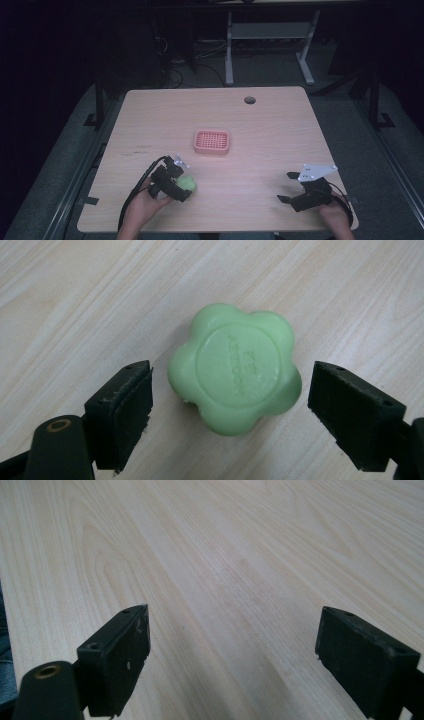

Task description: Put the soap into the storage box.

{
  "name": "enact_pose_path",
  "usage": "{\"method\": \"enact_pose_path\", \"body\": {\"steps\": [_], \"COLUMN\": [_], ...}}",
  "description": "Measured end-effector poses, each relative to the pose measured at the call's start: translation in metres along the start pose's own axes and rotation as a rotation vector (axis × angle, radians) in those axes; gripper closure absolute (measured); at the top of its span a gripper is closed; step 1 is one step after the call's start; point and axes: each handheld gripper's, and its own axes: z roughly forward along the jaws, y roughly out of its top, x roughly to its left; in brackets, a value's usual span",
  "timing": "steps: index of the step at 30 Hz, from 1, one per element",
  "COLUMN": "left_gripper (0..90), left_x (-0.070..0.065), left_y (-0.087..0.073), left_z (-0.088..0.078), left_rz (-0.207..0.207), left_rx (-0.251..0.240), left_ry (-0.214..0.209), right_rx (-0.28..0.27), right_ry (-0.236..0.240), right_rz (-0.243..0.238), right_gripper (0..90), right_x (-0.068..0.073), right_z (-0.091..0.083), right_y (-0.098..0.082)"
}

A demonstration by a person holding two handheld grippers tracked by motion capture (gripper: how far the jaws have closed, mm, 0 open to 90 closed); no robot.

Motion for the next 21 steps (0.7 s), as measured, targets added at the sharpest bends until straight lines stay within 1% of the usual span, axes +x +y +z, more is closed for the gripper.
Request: {"method": "enact_pose_path", "body": {"steps": [2,6,7,8,9,12,14,16,18,21], "left_gripper": [18.0,18.2,18.2,18.2,18.2,18.3,18.5,18.8,21.4,22.0], "left_x": [0.000,-0.001,-0.002,-0.002,-0.002,-0.002,-0.001,-0.001,-0.001,-0.001], "left_y": [0.002,0.006,0.007,0.008,0.009,0.010,0.010,0.010,0.010,0.011], "left_z": [0.002,0.006,0.007,0.008,0.009,0.014,0.016,0.018,0.020,0.021], "left_rz": [-0.005,-0.002,-0.009,-0.005,-0.012,-0.013,-0.022,-0.030,-0.031,-0.034], "left_rx": [0.010,0.020,0.026,0.028,0.036,0.055,0.071,0.075,0.080,0.087], "left_ry": [-0.004,0.002,0.001,0.006,0.004,0.013,0.005,0.002,-0.007,-0.002], "right_rx": [0.002,-0.002,-0.002,-0.001,0.000,-0.001,-0.001,-0.001,-0.001,-0.002], "right_ry": [0.000,-0.001,-0.001,-0.001,0.001,-0.001,0.000,0.000,0.000,0.000], "right_rz": [0.000,0.001,0.000,0.001,0.001,0.001,0.001,0.001,0.001,0.000], "right_gripper": [13.8,13.8,13.8,13.7,13.7,13.8,13.8,13.8,13.8,13.8], "right_x": [0.000,0.000,0.000,0.000,0.000,0.000,0.000,0.000,0.000,0.000], "right_z": [0.000,0.000,0.000,0.000,0.000,0.000,-0.001,0.000,0.000,0.000], "right_y": [0.000,0.000,0.000,0.000,0.000,0.000,0.000,0.000,0.000,0.000]}}
